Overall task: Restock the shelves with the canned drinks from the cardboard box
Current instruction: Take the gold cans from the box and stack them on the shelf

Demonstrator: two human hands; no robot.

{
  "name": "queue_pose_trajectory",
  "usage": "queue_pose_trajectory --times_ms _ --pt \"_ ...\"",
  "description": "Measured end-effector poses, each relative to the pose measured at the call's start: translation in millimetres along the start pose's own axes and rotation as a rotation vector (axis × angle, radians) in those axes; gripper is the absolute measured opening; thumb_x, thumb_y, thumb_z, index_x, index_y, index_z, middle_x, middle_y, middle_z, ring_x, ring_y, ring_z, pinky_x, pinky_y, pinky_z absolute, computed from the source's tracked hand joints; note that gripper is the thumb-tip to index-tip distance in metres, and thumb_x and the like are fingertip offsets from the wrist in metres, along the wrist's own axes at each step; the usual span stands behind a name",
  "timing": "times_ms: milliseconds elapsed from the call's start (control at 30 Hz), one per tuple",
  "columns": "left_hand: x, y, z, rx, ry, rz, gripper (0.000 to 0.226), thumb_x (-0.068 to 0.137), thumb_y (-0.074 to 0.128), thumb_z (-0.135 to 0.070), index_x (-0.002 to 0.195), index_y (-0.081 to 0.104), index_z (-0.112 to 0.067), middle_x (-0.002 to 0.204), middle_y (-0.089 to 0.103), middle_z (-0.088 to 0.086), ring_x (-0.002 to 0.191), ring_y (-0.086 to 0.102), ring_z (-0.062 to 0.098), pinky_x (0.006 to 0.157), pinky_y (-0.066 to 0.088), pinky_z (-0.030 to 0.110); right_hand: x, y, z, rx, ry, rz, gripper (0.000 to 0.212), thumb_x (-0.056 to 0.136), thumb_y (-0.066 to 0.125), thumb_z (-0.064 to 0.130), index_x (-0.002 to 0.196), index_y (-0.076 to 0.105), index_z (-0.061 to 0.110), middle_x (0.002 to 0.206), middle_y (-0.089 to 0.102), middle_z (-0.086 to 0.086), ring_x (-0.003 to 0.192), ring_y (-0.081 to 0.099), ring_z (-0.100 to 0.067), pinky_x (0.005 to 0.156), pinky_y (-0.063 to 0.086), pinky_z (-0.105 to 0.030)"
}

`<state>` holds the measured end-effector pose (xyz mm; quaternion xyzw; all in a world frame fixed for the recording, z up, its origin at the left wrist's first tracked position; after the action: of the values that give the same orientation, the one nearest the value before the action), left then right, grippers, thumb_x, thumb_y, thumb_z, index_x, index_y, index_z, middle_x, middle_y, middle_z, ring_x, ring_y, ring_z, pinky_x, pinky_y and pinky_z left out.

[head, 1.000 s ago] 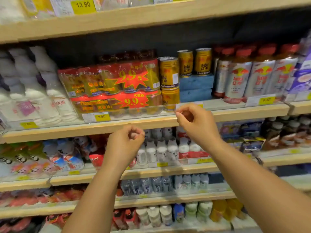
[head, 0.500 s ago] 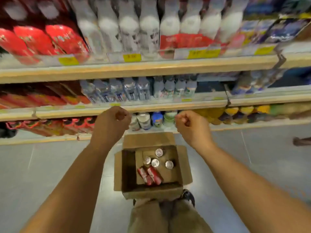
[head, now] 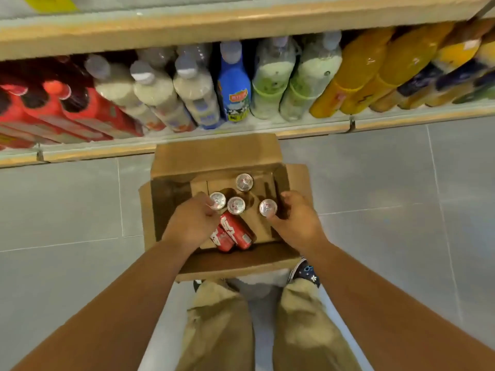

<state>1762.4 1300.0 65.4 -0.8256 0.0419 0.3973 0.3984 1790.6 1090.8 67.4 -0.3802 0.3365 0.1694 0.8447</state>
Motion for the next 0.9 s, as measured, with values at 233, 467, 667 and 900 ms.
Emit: queue_pose_trajectory --times_ms 233,467,667,900 --pt "100.3 112.7 35.8 0.165 0.062 0.144 0.065 0.080 0.064 -0.019 0.138 0.035 -0.020 0.138 0.041 0.012 0.116 0.052 0.035 0.093 0.044 0.037 97.0 91.1 -79.7 -0.291 0.031 0.034 0.084 0.079 0.067 0.044 0.144 0.018 0.025 0.147 0.031 -0.007 0.132 0.038 -0.028 0.104 0.036 -0.039" --pt "157.7 203.7 61.2 0.458 0.139 0.157 0.083 0.079 0.061 -0.007 0.144 0.012 -0.024 0.152 0.011 0.010 0.104 0.057 0.042 0.070 0.044 0.040 165.2 151.3 -131.9 -0.304 0.022 0.085 0.094 0.081 0.069 0.017 0.148 0.004 0.024 0.153 0.011 -0.012 0.139 0.025 -0.032 0.109 0.031 -0.040" --pt "179.2 214.4 59.9 0.363 0.178 -0.049 0.060 0.084 0.058 -0.007 0.135 0.030 -0.015 0.139 0.031 0.013 0.096 0.059 0.048 0.075 0.048 0.049 184.5 160.4 -143.0 -0.302 -0.036 -0.047 0.070 0.083 0.061 0.001 0.139 0.026 0.026 0.146 0.025 -0.012 0.112 0.054 -0.036 0.087 0.047 -0.036" --pt "140.4 178.0 33.5 0.113 0.216 -0.044 0.066 0.080 0.067 -0.015 0.139 0.036 -0.018 0.141 0.031 0.010 0.114 0.054 0.034 0.092 0.044 0.035 140.5 117.4 -99.6 -0.159 -0.169 -0.092 0.069 0.078 0.070 0.015 0.138 0.035 0.022 0.129 0.034 -0.009 0.103 0.054 -0.028 0.083 0.042 -0.021"
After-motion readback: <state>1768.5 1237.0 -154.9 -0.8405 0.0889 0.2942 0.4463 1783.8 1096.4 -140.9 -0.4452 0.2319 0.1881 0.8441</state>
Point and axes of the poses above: each hand's wrist, its own x-axis towards the middle knuckle, its own y-axis out of the palm, z = x × y, the point moved 6 cm from there along x, towards the middle knuckle
